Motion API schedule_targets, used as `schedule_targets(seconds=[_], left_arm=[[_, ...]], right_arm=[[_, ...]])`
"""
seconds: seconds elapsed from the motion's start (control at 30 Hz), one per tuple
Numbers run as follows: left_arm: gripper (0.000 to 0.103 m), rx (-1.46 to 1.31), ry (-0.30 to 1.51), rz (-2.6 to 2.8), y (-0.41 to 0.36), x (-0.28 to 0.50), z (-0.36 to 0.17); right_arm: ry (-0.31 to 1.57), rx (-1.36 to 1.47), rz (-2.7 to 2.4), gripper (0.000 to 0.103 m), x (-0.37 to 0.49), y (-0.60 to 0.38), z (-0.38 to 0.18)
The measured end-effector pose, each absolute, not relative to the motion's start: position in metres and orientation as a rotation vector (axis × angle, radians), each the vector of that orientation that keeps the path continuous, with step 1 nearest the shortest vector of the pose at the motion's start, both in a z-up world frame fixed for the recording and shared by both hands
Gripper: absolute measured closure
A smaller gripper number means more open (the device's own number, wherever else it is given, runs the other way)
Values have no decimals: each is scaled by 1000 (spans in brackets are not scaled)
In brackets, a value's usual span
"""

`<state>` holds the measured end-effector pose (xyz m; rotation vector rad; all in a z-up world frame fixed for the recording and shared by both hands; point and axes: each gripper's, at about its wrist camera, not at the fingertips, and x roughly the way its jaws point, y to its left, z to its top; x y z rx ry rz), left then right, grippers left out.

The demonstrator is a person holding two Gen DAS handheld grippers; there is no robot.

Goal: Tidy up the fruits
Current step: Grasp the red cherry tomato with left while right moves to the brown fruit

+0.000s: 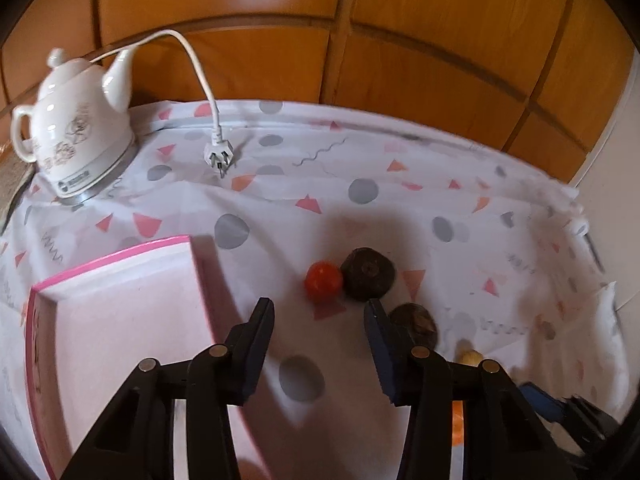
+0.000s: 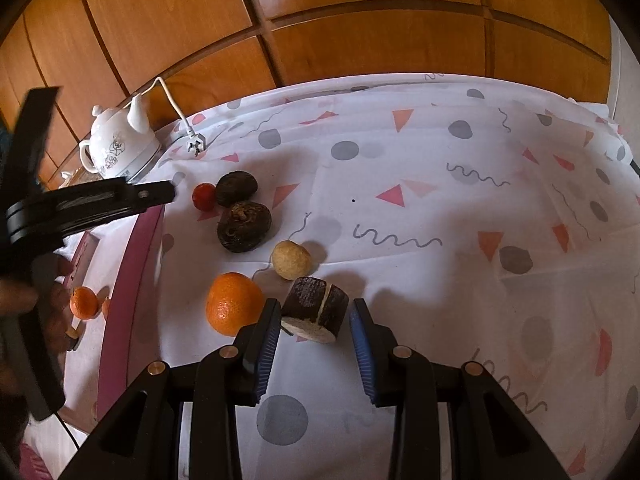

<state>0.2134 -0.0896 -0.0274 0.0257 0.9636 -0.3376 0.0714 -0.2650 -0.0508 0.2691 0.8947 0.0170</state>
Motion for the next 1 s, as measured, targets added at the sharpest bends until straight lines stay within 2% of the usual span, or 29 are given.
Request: schedule_targets(seconds=[0.4, 0.5, 1.0], left_arm=[[63, 24, 1069, -349, -100, 252, -60], [76, 15, 1070, -365, -100, 255, -60], [77, -18, 985, -393, -86, 231, -48]], right_arm=[[916, 293, 38, 66, 76, -265, -55], [924, 302, 42, 65, 78, -265, -57], [887, 187, 51, 63, 108, -250, -46]])
